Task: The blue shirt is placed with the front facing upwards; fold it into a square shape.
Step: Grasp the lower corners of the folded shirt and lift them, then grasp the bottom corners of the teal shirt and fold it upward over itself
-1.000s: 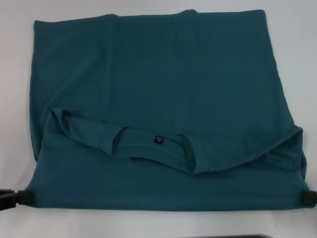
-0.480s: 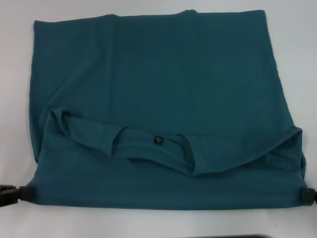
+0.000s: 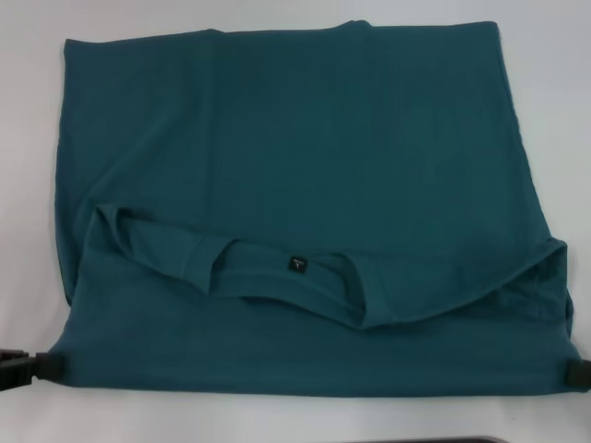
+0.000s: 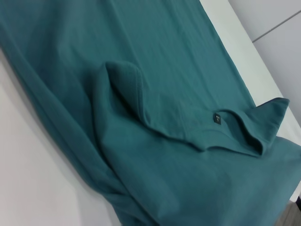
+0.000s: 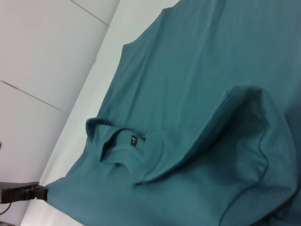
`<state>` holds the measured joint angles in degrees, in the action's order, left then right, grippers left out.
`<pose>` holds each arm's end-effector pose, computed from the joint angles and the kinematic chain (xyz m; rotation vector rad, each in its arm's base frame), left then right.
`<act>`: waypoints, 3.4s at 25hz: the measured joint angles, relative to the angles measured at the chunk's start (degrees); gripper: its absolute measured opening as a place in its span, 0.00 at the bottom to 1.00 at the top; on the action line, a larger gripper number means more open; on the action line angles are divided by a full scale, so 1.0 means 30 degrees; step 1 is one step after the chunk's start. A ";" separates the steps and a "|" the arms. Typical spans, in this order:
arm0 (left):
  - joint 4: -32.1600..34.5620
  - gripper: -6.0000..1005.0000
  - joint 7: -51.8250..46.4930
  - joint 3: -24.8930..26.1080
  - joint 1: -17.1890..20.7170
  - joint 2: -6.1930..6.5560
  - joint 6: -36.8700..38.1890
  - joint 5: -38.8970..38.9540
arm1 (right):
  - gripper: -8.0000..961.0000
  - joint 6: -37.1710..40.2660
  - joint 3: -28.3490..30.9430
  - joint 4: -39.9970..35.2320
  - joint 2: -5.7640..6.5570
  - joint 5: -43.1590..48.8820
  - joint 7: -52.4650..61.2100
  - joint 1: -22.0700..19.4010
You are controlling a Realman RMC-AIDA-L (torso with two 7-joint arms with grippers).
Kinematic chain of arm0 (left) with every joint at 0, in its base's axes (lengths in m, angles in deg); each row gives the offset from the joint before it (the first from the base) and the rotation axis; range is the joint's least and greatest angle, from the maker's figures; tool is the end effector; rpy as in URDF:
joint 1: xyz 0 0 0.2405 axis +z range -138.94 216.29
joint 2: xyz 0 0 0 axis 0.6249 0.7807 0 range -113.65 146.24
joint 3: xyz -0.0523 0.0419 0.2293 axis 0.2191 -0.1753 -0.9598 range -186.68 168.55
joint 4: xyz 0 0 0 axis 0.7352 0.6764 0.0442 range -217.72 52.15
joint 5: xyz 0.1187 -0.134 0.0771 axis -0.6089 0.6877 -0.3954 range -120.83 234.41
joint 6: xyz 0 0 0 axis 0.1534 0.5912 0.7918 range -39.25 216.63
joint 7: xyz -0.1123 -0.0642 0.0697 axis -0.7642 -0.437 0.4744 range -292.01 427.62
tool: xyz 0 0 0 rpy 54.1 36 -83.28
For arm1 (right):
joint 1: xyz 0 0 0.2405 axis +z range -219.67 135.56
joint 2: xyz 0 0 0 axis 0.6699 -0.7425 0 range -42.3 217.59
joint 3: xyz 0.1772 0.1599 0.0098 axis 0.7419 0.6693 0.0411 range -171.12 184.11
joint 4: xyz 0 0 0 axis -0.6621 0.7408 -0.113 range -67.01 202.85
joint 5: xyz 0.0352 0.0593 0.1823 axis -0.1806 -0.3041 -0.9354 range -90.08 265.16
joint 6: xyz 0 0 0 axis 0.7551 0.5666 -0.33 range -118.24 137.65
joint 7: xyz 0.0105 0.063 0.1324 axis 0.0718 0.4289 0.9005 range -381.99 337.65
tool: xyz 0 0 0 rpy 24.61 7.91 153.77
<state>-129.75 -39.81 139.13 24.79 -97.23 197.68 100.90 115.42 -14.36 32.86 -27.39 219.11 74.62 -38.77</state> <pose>-0.3355 0.1890 0.0600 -2.5900 -1.6712 -0.3495 0.3627 0.1243 0.0390 -2.2802 1.7619 0.7222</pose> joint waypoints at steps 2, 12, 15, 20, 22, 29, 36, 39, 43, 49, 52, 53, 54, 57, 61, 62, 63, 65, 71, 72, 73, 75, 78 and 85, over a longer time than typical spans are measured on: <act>0.0012 0.01 0.0048 -0.0004 0.0087 0.0000 0.0050 -0.0103 | 0.05 0.0049 0.0005 0.0014 -0.0010 0.0010 -0.0011 -0.0084; 0.0215 0.01 0.0414 0.0116 0.0218 -0.0005 0.0118 -0.0447 | 0.05 0.0179 0.0038 0.0028 -0.0030 0.0032 0.0051 0.0055; 0.0218 0.01 0.0413 0.0204 -0.0065 -0.0006 0.0070 -0.0416 | 0.05 0.0201 0.0038 0.0028 -0.0017 -0.0007 0.0181 0.0471; 0.0218 0.01 0.0277 0.0922 -0.1023 -0.0002 -0.0014 -0.0400 | 0.05 0.0255 0.0154 -0.0029 0.0176 -0.0041 0.0809 0.1626; 0.0230 0.01 0.0106 0.1386 -0.1548 0.0053 -0.0199 -0.0407 | 0.05 0.0246 0.0197 -0.0095 0.0243 -0.0010 0.1199 0.2217; 0.0644 0.01 -0.1086 0.1830 -0.3815 0.0266 -0.1689 -0.0411 | 0.05 -0.0360 0.0243 -0.0147 0.0614 -0.0059 0.2956 0.4582; 0.0889 0.01 -0.2042 0.1689 -0.6344 0.0401 -0.3065 -0.0430 | 0.05 -0.1812 0.0242 -0.0027 0.0705 -0.0052 0.4384 0.6759; 0.0891 0.01 -0.2358 0.1819 -0.7188 0.0585 -0.3530 -0.0308 | 0.05 -0.2241 0.0243 -0.0016 0.0698 -0.0185 0.4811 0.7442; 0.0895 0.01 -0.2775 0.1792 -0.8040 0.0800 -0.4561 -0.0269 | 0.05 -0.3106 0.0242 0.0004 0.0599 -0.0335 0.5451 0.8307; 0.1172 0.01 -0.3413 0.1608 -0.8908 0.0791 -0.7090 -0.0252 | 0.05 -0.5167 0.0151 0.0082 0.0364 -0.0401 0.6026 0.9354; 0.1691 0.01 -0.3501 0.1424 -0.9263 0.0795 -0.8035 -0.0266 | 0.05 -0.6051 0.0111 0.0110 0.0257 -0.0407 0.6111 0.9699; 0.1896 0.01 -0.3511 0.1382 -0.9392 0.0819 -0.8332 -0.0298 | 0.05 -0.6347 0.0109 0.0134 0.0238 -0.0411 0.6113 0.9786; 0.2010 0.01 -0.3519 0.1360 -0.9466 0.0834 -0.8586 -0.0329 | 0.05 -0.6649 0.0120 0.0193 0.0223 -0.0410 0.6115 0.9903; 0.2142 0.01 -0.3625 0.1224 -0.9632 0.0862 -0.9247 -0.0347 | 0.05 -0.7517 0.0214 0.0355 0.0205 -0.0412 0.6115 1.0194; 0.2153 0.01 -0.3924 0.1137 -0.9872 0.0920 -1.0172 -0.0361 | 0.05 -0.8592 0.0224 0.0555 0.0204 -0.0444 0.6108 1.0625; 0.2155 0.01 -0.3967 0.1136 -0.9915 0.0922 -1.0321 -0.0364 | 0.05 -0.8867 0.0196 0.0601 0.0209 -0.0452 0.6107 1.0770; 0.2154 0.01 -0.4015 0.1135 -0.9997 0.0923 -1.0562 -0.0363 | 0.05 -0.9068 0.0167 0.0619 0.0215 -0.0458 0.6107 1.0875; 0.2154 0.01 -0.4042 0.1135 -1.0122 0.0926 -1.0924 -0.0335 | 0.05 -0.9491 0.0127 0.0667 0.0241 -0.0469 0.6112 1.1089; 0.2328 0.01 -0.4277 0.0968 -1.0571 0.0935 -1.2403 -0.0351 | 0.05 -1.0519 0.0190 0.0866 0.0396 -0.0585 0.6112 1.1661; 0.2431 0.01 -0.4320 0.0822 -1.0669 0.0941 -1.2706 -0.0333 | 0.05 -1.0653 0.0147 0.0875 0.0400 -0.0625 0.6113 1.1706; 0.2530 0.00 -0.4333 0.0706 -1.0753 0.0951 -1.2914 -0.0324 | 0.05 -1.0824 0.0110 0.0883 0.0403 -0.0663 0.6130 1.1755; 0.2707 0.00 -0.4347 0.0473 -1.0921 0.0959 -1.3334 -0.0323 | 0.05 -1.1214 0.0082 0.0889 0.0407 -0.0678 0.6202 1.1852; 0.2933 0.01 -0.4366 0.0129 -1.1188 0.0962 -1.4013 -0.0321 | 0.05 -1.1519 0.0083 0.0938 0.0422 -0.0677 0.6280 1.1969; 0.3303 0.01 -0.4334 -0.0036 -1.1525 0.0906 -1.4968 -0.0272 | 0.05 -1.1990 0.0087 0.1080 0.0490 -0.0908 0.6274 1.2169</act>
<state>-119.84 -52.81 139.03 -9.79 -94.51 152.77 100.09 79.45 -14.09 36.10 -25.92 216.39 93.44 -2.27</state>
